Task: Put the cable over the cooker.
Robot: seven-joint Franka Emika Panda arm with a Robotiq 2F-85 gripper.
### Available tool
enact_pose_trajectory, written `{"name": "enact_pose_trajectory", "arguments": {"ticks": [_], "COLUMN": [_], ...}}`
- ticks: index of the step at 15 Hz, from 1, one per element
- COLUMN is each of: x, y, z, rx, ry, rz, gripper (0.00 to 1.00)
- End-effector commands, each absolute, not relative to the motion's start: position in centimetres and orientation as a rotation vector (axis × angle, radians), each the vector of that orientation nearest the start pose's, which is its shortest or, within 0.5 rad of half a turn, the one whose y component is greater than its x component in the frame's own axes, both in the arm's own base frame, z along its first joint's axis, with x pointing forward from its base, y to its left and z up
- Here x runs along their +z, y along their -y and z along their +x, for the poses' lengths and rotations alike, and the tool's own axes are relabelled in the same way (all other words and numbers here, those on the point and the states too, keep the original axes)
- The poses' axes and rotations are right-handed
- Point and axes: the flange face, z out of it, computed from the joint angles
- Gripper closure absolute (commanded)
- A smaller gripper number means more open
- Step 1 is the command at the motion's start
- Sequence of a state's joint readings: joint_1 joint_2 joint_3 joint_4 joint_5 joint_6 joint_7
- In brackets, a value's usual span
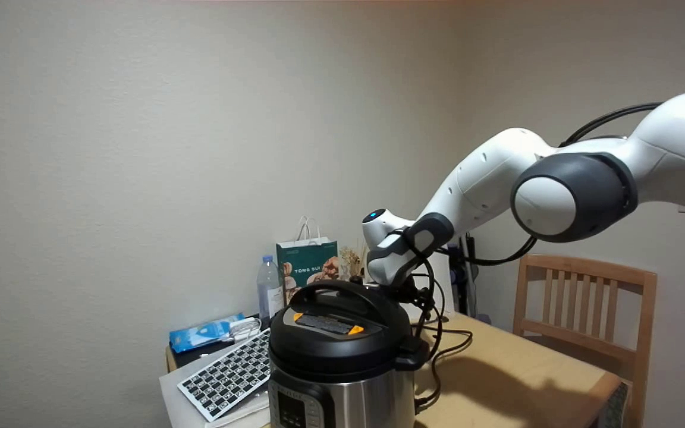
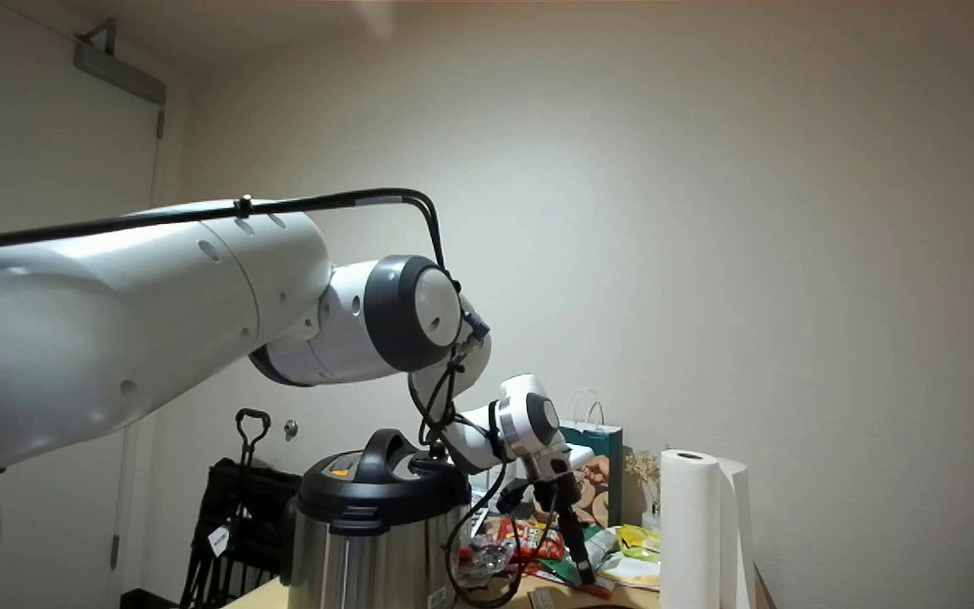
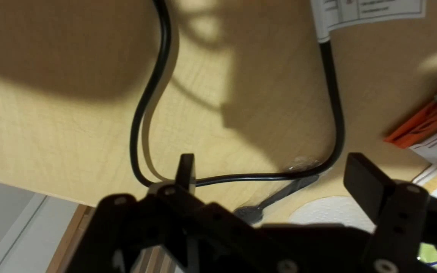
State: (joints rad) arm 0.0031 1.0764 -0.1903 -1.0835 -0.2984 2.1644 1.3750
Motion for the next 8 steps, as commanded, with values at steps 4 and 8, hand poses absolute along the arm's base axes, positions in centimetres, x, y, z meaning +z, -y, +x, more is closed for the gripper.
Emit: {"name": "enact_pose_trajectory", "arguments": {"ticks": [4,8], "x": [14.7,14.8], "y": [11.6,11.4], "z": [78.1,78.0], "rx": [-0.243,-0.293], "ry": [-2.037,-2.077], "rz": [-2.764,-2.75], "gripper": [0.0,0.0]}}
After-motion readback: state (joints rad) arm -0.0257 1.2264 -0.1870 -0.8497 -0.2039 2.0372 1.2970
